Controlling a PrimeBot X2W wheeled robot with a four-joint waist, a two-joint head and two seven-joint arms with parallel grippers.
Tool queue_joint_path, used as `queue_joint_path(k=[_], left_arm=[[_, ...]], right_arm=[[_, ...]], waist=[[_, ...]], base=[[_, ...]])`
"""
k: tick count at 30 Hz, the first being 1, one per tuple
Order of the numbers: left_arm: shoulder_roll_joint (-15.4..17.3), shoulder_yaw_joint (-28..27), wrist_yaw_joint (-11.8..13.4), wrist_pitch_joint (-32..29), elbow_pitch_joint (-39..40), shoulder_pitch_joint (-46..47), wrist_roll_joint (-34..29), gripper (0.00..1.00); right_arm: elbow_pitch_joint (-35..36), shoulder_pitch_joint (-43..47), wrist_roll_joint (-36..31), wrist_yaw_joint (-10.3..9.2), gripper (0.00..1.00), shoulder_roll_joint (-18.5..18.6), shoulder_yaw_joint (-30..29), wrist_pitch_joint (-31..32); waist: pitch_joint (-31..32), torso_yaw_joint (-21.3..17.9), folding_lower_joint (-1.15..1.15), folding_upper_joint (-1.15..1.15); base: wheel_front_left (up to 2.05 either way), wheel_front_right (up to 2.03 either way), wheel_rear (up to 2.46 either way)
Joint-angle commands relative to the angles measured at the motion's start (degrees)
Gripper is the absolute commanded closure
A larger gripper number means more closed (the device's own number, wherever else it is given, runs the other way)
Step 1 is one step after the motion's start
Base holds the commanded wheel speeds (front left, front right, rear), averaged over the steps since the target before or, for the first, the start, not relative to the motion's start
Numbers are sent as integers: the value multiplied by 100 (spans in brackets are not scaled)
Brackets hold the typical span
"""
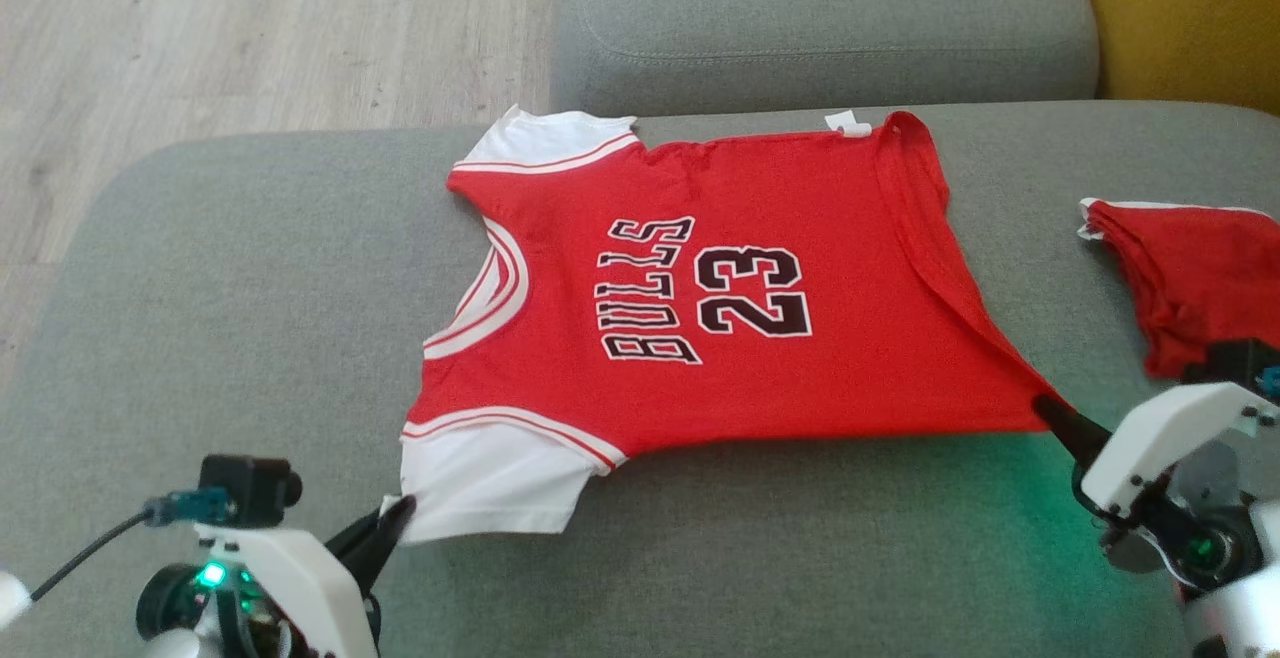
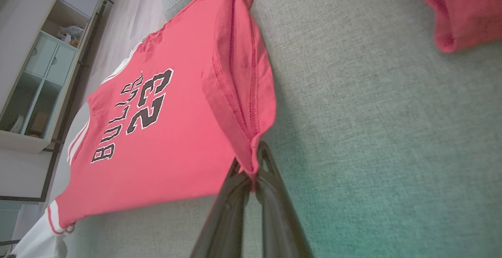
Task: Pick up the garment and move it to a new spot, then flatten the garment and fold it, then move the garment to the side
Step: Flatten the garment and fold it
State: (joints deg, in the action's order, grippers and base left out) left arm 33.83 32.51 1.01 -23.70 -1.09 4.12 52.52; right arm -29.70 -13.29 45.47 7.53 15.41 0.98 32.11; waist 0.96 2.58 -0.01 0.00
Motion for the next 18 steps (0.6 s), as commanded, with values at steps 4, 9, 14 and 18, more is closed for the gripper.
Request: queue_joint_path(k=[4, 9, 14, 18], left_arm=[[265, -431, 317, 58, 562, 273, -27, 100], [214, -499, 446, 89, 654, 537, -131, 100], [185, -502, 434, -38, 503, 1022, -225, 100], [218, -462, 348, -278, 267, 1557, -318, 100]], right_arm=[[735, 74, -213, -4, 100, -91, -285, 244], [1266, 97, -581, -4, 100, -457, -659, 540], [1595, -173, -956, -4, 100, -822, -1016, 817], [1757, -500, -1163, -4, 100, -986, -1109, 1014]], waist=[[-71, -37, 1, 0], [-256, -80, 1, 0], [-492, -126, 1, 0], [-753, -160, 1, 0]], base=[[0, 0, 0], [0, 0, 0], [0, 0, 0], [0, 0, 0]])
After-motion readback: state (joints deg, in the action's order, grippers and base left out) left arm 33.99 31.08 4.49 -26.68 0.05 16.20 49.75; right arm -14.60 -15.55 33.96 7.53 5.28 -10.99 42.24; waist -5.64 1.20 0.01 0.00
